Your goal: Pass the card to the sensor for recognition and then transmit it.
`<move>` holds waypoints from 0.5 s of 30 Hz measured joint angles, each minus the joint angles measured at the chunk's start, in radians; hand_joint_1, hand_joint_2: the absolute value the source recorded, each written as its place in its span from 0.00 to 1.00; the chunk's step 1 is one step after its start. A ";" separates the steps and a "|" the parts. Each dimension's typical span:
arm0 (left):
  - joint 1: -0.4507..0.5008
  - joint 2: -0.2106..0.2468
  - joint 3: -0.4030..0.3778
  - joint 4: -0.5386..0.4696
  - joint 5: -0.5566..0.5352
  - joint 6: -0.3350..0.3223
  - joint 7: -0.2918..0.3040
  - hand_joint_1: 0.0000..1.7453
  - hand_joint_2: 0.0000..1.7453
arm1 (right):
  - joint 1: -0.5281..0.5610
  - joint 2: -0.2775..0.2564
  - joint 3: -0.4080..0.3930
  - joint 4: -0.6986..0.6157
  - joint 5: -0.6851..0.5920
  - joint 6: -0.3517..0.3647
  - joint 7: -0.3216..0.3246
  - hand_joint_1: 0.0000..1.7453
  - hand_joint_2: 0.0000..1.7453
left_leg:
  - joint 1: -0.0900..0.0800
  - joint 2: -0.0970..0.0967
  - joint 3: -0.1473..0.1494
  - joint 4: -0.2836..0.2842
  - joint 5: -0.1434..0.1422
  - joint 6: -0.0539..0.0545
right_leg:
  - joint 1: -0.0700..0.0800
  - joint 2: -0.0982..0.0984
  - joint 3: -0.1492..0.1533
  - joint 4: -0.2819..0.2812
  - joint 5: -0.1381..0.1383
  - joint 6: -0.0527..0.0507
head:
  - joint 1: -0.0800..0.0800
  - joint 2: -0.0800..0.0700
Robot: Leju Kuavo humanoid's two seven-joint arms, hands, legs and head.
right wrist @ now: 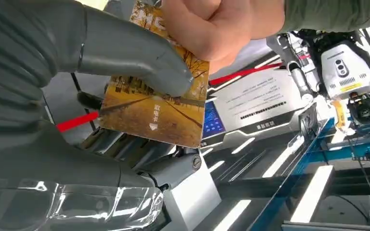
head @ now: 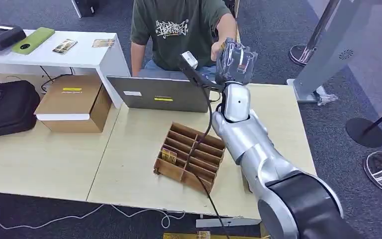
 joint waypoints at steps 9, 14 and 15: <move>-0.005 0.005 0.000 -0.010 -0.008 0.000 0.003 0.00 0.00 | -0.010 -0.002 0.010 0.026 0.000 0.006 -0.011 0.00 1.00 | 0.000 0.000 -0.001 0.000 0.000 0.000 | 0.000 0.000 0.000 0.000 0.000 0.000 | 0.000 0.000; -0.006 0.006 0.000 -0.010 -0.006 0.000 0.005 0.00 0.00 | -0.009 -0.002 0.013 0.025 -0.015 -0.028 -0.051 0.00 1.00 | 0.000 0.000 -0.001 0.000 0.000 0.000 | 0.000 0.000 0.000 0.000 0.000 0.000 | 0.000 0.000; -0.006 0.006 0.000 -0.010 -0.005 0.000 0.005 0.00 0.00 | -0.008 -0.002 0.013 0.024 -0.025 -0.033 -0.065 0.00 1.00 | 0.000 0.000 0.000 0.000 0.000 0.000 | 0.000 0.000 0.000 0.000 0.000 0.000 | 0.000 0.000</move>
